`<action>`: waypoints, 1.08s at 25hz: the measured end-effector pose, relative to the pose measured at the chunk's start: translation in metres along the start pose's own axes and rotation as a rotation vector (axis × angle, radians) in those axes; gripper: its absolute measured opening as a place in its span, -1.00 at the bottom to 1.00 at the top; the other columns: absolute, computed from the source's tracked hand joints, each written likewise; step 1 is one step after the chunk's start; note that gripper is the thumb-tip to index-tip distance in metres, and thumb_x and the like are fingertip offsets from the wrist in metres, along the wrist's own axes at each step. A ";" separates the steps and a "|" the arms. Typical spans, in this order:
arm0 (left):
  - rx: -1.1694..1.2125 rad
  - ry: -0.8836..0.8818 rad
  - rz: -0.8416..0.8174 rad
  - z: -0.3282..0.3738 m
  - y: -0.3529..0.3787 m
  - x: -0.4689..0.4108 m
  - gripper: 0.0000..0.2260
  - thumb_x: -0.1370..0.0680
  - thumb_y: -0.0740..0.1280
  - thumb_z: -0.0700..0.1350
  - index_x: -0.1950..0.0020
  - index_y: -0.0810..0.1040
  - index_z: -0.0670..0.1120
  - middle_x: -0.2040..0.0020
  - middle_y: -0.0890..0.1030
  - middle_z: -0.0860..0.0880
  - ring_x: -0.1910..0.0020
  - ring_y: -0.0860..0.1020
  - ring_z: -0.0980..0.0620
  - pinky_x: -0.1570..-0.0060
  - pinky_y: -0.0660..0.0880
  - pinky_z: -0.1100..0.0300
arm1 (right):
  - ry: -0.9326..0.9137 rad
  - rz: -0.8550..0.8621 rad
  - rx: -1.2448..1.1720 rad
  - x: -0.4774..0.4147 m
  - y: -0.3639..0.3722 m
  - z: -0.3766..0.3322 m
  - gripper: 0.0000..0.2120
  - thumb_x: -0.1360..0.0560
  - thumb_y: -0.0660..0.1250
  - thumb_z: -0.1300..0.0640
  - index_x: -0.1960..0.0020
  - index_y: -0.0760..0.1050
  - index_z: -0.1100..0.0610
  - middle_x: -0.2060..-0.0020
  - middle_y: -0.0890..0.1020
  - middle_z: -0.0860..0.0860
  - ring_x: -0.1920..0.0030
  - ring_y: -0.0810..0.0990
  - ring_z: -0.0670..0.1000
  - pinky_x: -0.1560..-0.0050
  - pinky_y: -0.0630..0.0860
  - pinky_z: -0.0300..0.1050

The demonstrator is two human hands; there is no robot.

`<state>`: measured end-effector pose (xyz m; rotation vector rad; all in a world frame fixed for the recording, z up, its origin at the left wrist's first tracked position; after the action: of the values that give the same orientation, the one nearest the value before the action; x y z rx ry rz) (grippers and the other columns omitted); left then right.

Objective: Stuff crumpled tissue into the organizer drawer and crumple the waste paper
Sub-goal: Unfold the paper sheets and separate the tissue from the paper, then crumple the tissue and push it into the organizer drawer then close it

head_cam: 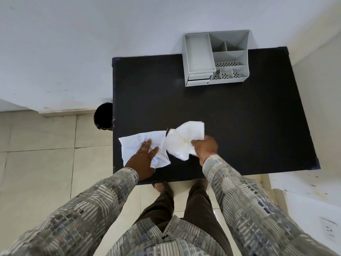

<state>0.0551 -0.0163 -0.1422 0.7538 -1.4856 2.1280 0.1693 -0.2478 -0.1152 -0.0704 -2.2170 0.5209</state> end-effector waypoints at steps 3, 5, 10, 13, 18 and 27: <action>0.113 -0.035 -0.011 0.008 -0.010 0.002 -0.28 -0.63 0.40 0.08 -0.72 0.13 0.08 -0.76 -0.16 -0.06 -0.74 -0.10 -0.15 -0.68 -0.01 -0.05 | 0.017 -0.015 -0.238 0.011 -0.030 -0.009 -0.76 -0.51 0.49 0.32 -0.15 0.66 0.15 -0.11 0.74 0.14 -0.05 0.71 0.15 -0.12 0.64 0.05; 0.259 -0.058 0.136 0.020 -0.029 0.008 -0.36 -0.61 0.43 0.09 -0.66 0.31 0.07 -0.76 0.04 -0.05 -0.72 0.09 -0.13 -0.64 0.18 -0.07 | 0.051 -0.119 -0.422 0.025 -0.046 -0.018 -0.75 -0.49 0.51 0.33 -0.13 0.66 0.13 -0.11 0.75 0.16 -0.10 0.74 0.19 -0.16 0.68 0.17; 1.328 -0.116 0.305 0.082 -0.105 0.025 -0.70 -0.68 0.34 0.08 -0.38 0.62 0.04 -0.46 0.61 -0.07 -0.41 0.58 -0.09 -0.40 0.52 -0.04 | 0.031 -0.427 -0.670 0.065 -0.072 -0.047 -0.78 -0.55 0.44 0.34 -0.17 0.66 0.17 -0.07 0.79 0.13 -0.05 0.79 0.13 0.05 0.74 0.03; 2.029 -0.143 0.007 0.112 -0.135 0.029 -0.44 -0.69 0.16 0.28 -0.38 0.64 -0.11 -0.35 0.69 -0.20 -0.22 0.71 -0.18 -0.12 0.66 -0.13 | 0.005 -0.490 -0.698 0.078 -0.084 -0.060 -0.79 -0.56 0.42 0.34 -0.16 0.67 0.16 -0.08 0.79 0.13 -0.04 0.79 0.11 0.05 0.75 0.01; 2.161 -0.001 0.008 0.136 -0.161 0.037 -0.44 -0.73 0.10 0.19 0.00 0.82 -0.09 -0.02 0.80 -0.11 0.00 0.78 -0.12 0.01 0.71 -0.14 | -0.019 -0.533 -0.696 0.082 -0.110 -0.075 -0.76 -0.56 0.42 0.34 -0.19 0.67 0.17 -0.15 0.77 0.14 -0.11 0.77 0.14 -0.07 0.73 0.07; 1.505 -0.060 -0.028 0.163 -0.164 0.036 -0.34 -0.41 0.54 -0.43 -0.46 0.50 -0.11 -0.29 0.70 -0.12 -0.26 0.67 -0.19 -0.19 0.66 -0.24 | -0.231 -0.605 -0.246 0.060 -0.153 -0.108 -0.67 -0.49 0.51 0.29 -0.25 0.64 0.21 -0.18 0.73 0.22 -0.18 0.73 0.27 -0.14 0.68 0.22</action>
<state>0.1608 -0.1140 0.0423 1.2030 0.4220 2.9409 0.2301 -0.3372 0.0491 0.5399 -2.3604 -0.0822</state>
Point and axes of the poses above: each hand's wrist, its own x-axis away from the middle knuckle, its own y-axis out of the palm, z = x × y, the point moved 2 cm from there along -x, towards the middle knuckle
